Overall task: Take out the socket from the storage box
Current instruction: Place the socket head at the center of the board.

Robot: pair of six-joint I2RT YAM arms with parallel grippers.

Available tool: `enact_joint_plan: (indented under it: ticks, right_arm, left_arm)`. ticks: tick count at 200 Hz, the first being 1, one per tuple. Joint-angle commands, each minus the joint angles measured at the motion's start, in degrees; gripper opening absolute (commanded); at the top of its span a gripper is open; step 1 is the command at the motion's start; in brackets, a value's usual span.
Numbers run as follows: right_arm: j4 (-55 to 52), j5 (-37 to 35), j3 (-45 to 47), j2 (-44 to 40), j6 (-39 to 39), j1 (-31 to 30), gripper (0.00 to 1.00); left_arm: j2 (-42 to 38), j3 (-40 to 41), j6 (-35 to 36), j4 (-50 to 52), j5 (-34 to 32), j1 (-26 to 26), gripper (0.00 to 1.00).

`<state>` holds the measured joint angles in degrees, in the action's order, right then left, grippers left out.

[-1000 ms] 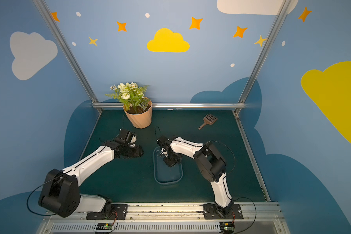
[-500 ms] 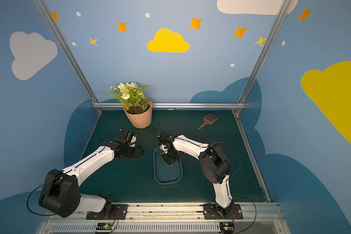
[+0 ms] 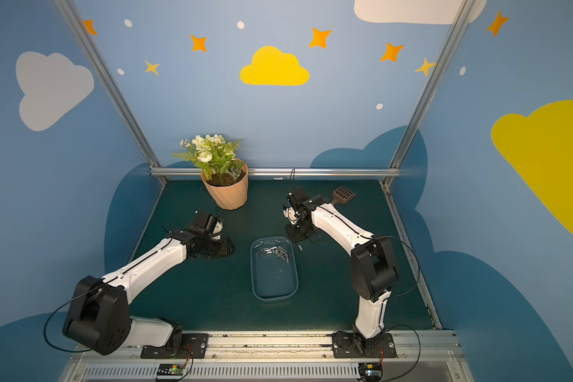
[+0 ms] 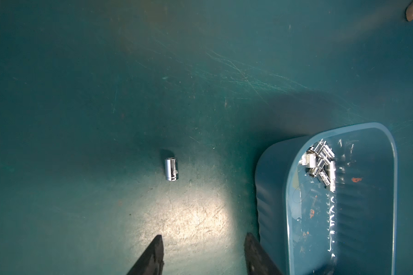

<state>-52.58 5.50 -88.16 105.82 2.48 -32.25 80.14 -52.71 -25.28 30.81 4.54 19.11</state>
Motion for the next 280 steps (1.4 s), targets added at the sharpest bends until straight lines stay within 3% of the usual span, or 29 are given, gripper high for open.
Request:
enact_joint_plan:
  ticks: [1,168,280]
  right_arm:
    - [-1.7,-1.0,0.9,2.2,-1.1,1.8,0.09]
    - [0.7,-4.8,0.4,15.9,-1.0,5.4,0.09]
    - [1.0,-4.3,0.4,16.1,-0.7,5.4,0.21]
  left_arm:
    - [-0.5,-0.8,0.7,0.8,0.6,-0.3,0.56]
    - [-0.4,-0.3,0.4,0.8,0.8,-0.3,0.56]
    - [-0.3,-0.4,0.3,0.8,0.9,-0.2,0.56]
